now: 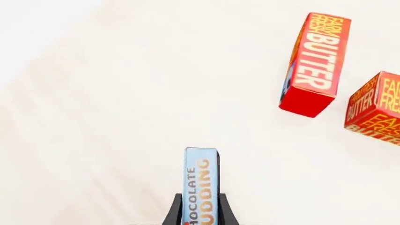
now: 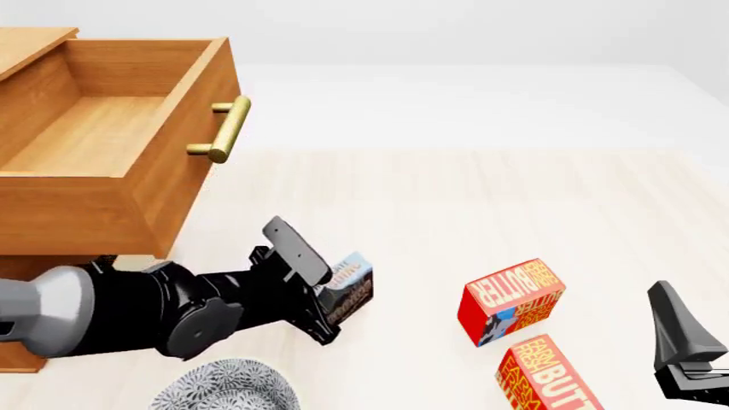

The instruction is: Put the chocolate pudding in the top drawer of the cabinet and close it.

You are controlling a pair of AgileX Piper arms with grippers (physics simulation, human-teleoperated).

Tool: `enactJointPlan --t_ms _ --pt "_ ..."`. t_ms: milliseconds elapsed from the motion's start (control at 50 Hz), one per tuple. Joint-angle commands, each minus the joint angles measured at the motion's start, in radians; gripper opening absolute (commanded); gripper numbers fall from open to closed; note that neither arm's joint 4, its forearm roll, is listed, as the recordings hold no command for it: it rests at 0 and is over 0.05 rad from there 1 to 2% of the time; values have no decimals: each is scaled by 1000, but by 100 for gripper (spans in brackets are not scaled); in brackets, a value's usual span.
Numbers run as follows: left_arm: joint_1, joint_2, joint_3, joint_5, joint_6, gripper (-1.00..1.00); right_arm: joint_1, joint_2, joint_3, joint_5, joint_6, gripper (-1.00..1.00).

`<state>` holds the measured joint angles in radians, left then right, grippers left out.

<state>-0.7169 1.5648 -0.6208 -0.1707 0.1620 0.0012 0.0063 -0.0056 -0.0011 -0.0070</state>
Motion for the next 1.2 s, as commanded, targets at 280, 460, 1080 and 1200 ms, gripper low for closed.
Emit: enactJointPlan --t_ms 280,460,1080,1200 --pt "-113 -117 11 35 -49 -100 0 0 0 0 0 100" --pt "-139 -173 -5 86 -39 -100 0 0 0 0 0 100" --pt "-191 -413 -121 298 -61 -100 0 0 0 0 0 100" --pt "-189 -436 -137 321 -52 -100 0 0 0 0 0 100"
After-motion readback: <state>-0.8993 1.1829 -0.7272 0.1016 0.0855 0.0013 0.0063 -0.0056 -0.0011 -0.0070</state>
